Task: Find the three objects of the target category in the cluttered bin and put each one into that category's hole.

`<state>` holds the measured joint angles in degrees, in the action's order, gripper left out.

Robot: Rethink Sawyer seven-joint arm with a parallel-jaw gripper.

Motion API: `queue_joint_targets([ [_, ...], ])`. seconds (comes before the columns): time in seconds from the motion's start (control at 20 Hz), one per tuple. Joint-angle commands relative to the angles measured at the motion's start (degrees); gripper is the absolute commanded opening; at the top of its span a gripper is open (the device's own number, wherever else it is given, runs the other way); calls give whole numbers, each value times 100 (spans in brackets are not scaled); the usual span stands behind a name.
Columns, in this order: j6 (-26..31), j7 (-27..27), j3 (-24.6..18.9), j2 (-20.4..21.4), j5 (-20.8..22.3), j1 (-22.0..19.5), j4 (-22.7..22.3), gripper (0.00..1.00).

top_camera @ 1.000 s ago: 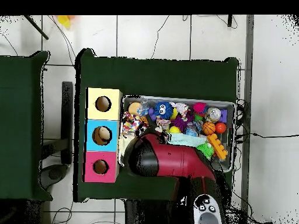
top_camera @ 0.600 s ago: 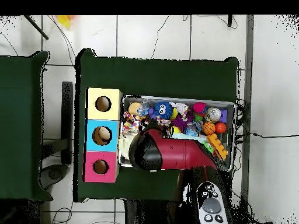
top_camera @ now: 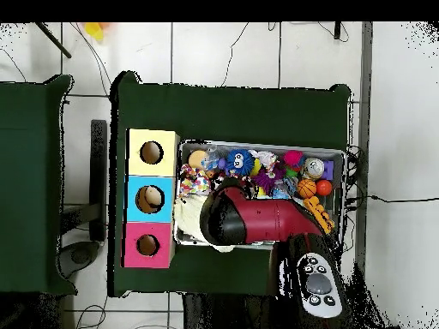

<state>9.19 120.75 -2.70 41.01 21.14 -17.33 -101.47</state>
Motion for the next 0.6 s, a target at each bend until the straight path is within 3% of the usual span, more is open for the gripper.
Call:
queue_joint_targets([
  [0.05,-257,-26,-370,-157,434,-32,289,100],
  [0.6,-436,183,-234,-505,474,69,227,100],
])
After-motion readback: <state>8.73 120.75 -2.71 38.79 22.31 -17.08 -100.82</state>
